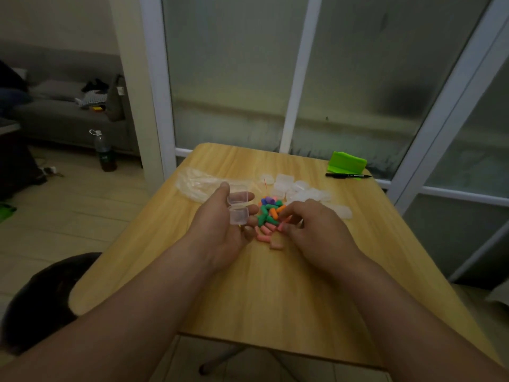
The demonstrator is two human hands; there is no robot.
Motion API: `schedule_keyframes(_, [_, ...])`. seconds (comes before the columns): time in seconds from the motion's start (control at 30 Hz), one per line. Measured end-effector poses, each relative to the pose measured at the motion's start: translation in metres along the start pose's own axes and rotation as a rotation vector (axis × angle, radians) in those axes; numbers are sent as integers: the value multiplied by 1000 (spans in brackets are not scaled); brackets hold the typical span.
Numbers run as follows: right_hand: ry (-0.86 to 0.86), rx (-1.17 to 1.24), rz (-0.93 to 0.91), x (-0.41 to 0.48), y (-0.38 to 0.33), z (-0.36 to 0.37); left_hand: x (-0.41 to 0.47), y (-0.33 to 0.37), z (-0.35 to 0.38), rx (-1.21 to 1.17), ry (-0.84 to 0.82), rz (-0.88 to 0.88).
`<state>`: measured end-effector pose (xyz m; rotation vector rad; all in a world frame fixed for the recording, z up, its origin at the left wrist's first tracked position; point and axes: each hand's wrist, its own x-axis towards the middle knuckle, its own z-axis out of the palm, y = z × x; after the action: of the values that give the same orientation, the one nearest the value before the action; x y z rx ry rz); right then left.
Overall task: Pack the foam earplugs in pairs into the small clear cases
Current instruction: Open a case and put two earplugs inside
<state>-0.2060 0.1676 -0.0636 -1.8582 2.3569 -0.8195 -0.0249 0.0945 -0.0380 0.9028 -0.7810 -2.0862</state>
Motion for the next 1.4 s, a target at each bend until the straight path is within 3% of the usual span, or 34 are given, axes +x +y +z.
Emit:
schedule_keyframes(0.33, [30, 19, 46, -1, 3, 3, -2, 1, 3, 41, 26, -10])
schedule_keyframes(0.47, [51, 149, 91, -3, 4, -2, -6, -2, 8, 32, 22, -23])
schedule_keyframes(0.67, [158, 422, 5, -7, -26, -19, -11, -6, 10, 30, -44, -23])
schedule_keyframes(0.8, [139, 378, -108, -12, -48, -18, -6, -10, 8, 30, -68, -31])
schedule_keyframes(1.17, [75, 363, -170, -11, -51, 0, -8, -5, 9, -18, -116, -47])
schedule_keyframes(1.3, [162, 387, -118, -5, -46, -10, -5, -3, 5, 24, -112, -6])
schedule_keyframes(1.4, [296, 443, 61, 6, -22, -26, -6, 2, 3, 76, -59, 45])
